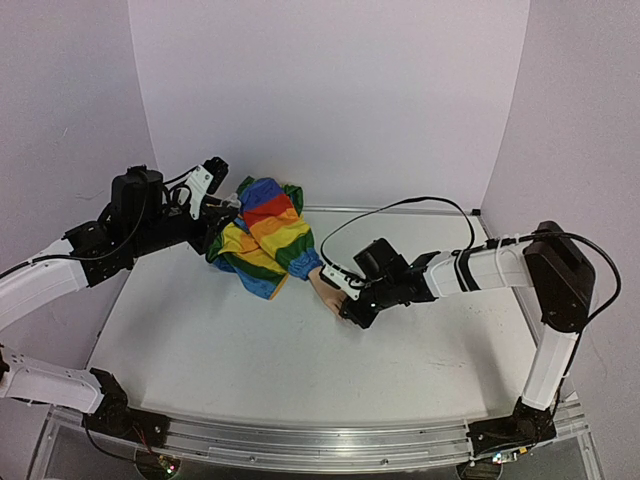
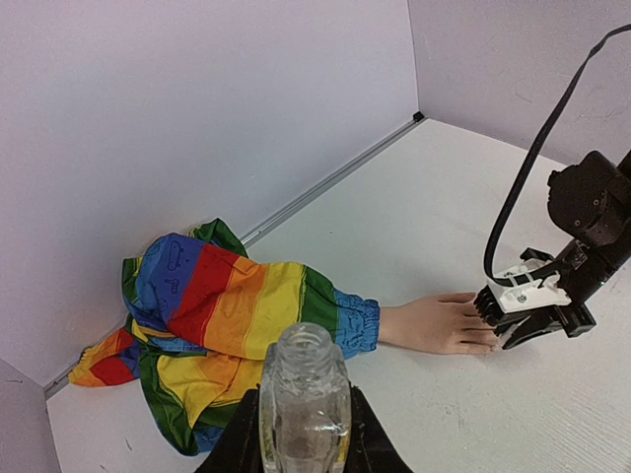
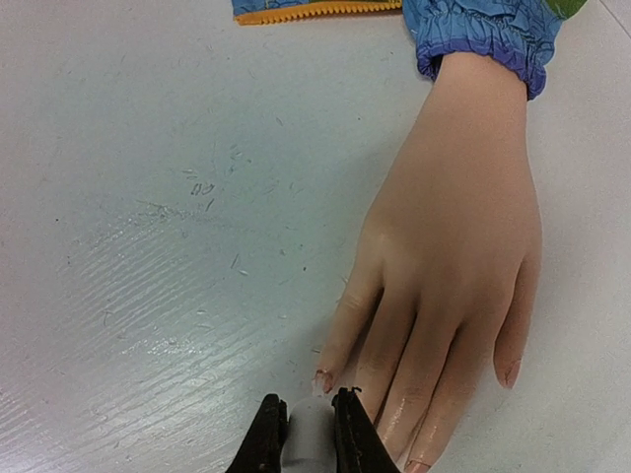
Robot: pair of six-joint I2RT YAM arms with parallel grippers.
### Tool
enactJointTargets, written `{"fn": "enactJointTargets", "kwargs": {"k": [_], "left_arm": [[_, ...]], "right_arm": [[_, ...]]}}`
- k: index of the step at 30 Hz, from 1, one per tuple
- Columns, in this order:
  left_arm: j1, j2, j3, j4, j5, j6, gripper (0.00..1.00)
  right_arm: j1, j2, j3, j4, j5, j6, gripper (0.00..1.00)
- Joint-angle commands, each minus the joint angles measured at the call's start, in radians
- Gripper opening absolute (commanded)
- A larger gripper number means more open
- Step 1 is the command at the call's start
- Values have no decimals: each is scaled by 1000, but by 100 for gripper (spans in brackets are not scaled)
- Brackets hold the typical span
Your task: Paint the nails
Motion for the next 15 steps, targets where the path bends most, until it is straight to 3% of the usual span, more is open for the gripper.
{"fn": "enactJointTargets", "kwargs": {"k": [1,15], "left_arm": [[4,-4,16,48,16,-7,0],[3,-2,18,46,16,-6,0]], "right_arm": [[5,14,40,-5,-6,-8,0],[5,24,34,-6,-1,-2,0]]}}
